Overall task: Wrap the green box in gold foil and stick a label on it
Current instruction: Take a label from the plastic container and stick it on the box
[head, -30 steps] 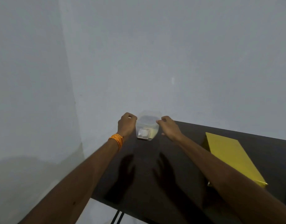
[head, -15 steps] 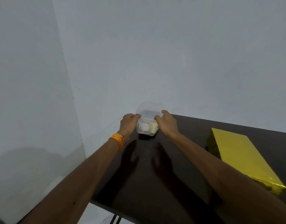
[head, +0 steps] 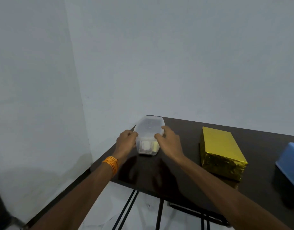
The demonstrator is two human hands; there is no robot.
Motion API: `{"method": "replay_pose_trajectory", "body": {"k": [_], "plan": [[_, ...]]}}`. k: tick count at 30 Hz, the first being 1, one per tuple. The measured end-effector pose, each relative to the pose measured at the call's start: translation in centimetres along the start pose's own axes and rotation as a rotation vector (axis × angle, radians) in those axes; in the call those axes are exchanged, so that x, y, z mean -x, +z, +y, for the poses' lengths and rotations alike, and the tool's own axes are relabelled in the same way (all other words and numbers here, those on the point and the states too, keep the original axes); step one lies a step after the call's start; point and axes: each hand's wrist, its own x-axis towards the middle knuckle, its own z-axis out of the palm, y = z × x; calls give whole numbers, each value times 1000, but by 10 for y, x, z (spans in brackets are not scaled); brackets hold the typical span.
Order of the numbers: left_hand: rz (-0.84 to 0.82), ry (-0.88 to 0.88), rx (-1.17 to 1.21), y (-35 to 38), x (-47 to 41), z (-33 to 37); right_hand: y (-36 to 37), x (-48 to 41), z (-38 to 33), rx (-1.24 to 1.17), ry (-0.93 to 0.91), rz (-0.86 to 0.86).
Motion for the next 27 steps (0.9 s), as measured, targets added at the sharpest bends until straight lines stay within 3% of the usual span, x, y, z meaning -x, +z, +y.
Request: {"method": "replay_pose_trajectory", "body": {"k": [9,15,19,21,24,27], "plan": [[-19,55,-8,-7,20,-6,-5,21,-3,66,-31,-37],[-205,112,51,-6,26,-23,-6,11,-5,373,-87,-23],[-164,158,-14,-2,26,-30,0,9,-21,567,-319,61],[-133,178,-47,2,29,-28,7,10,-32,552,-406,19],[-89,187,-98,8,29,-28,24,12,-46,555,-427,-85],[-34,178,-175,14,29,-26,36,9,-49,655,-452,-79]]}}
